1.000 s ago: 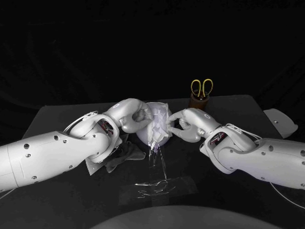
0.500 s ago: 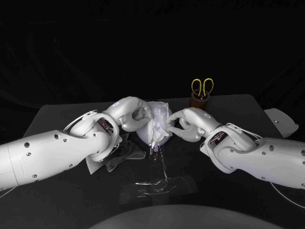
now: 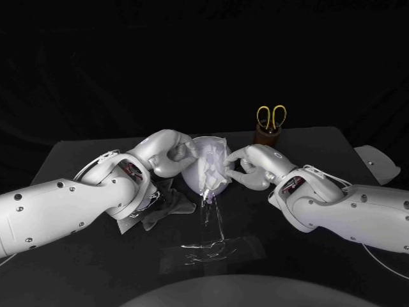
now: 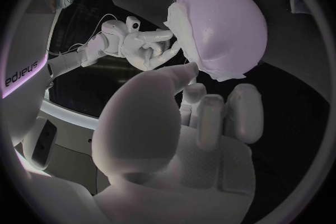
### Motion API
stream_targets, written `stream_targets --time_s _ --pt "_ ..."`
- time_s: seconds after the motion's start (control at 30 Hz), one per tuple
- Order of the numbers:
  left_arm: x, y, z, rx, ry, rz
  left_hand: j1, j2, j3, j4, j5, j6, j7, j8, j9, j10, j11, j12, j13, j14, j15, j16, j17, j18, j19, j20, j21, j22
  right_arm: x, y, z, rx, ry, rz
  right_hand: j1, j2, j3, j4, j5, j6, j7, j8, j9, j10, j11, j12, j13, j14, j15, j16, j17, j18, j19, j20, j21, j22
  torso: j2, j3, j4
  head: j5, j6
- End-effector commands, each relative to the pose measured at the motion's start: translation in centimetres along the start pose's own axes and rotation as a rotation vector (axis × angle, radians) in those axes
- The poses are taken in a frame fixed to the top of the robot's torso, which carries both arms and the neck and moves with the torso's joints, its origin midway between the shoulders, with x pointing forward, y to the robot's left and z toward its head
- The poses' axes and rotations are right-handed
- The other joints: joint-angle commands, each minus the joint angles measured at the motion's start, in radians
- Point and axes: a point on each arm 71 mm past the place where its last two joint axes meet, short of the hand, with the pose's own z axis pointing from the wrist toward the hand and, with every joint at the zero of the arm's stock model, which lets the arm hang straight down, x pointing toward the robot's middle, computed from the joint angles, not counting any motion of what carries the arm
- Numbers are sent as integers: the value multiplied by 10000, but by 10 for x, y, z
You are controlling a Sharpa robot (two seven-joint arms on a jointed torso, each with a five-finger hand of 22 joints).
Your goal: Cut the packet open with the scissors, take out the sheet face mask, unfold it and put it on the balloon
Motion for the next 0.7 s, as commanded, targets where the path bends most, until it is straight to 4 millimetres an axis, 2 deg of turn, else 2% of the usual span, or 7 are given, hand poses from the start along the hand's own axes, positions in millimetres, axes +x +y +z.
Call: stream_targets --time_s 0.03,0.07,0.13,0.23,0.4,0.7 --pt "-2 -2 0 210 -296 -447 -54 -362 -171 -22 2 -362 113 -315 -204 -279 99 -205 -408 953 149 39 2376 -110 -109 55 -69 -118 2 0 0 -65 151 -124 23 -50 -33 33 -23 26 40 -23 -10 213 22 42 1428 672 -26 43 1679 65 13 7 -67 698 13 -2 -5 33 27" --pt "-2 -1 1 212 -295 -427 -127 -490 -296 -14 16 -636 183 -543 -338 -396 162 -338 -623 919 217 25 2296 -91 -183 122 -113 -208 2 0 0 -67 150 -124 23 -50 -33 33 -23 26 40 -23 -10 213 22 42 1428 672 -26 43 1679 65 13 7 -67 698 13 -2 -5 40 29" --pt "-1 0 1 194 -260 -367 -212 -647 -472 -2 14 -929 225 -744 -452 -494 206 -443 -808 884 263 10 2214 -66 -267 176 -162 -313 2 1 0 -71 150 -123 23 -50 -33 33 -23 26 40 -23 -10 213 22 42 1428 672 -26 43 1679 65 13 7 -67 698 13 -1 -5 35 23" --pt "0 1 2 164 -189 -283 -281 -740 -612 22 14 -1075 265 -839 -509 -590 240 -525 -956 857 289 -1 2152 -54 -306 206 -187 -361 2 1 0 -71 153 -123 23 -50 -33 33 -23 26 40 -23 -10 213 22 42 1428 672 -26 43 1679 65 13 7 -67 698 14 2 -8 30 24" --pt "4 2 4 199 -18 -174 -331 -797 -834 60 17 -1099 317 -879 -562 -596 294 -555 -991 841 345 -8 2118 -48 -329 263 -210 -391 2 1 1 -74 157 -121 17 -57 -41 39 -23 29 40 -25 -12 208 22 35 1422 666 -27 41 1666 68 5 7 -81 695 16 9 -19 33 9" --pt "9 -2 6 421 144 -96 -252 -687 -1098 101 19 -633 267 -759 -618 -336 265 -414 -707 870 345 3 2189 -56 -273 308 -197 -328 2 1 1 -77 169 -121 17 -57 -41 39 -23 29 40 -25 -12 208 22 35 1422 666 -27 41 1666 68 5 7 -81 695 11 10 -16 26 -14"
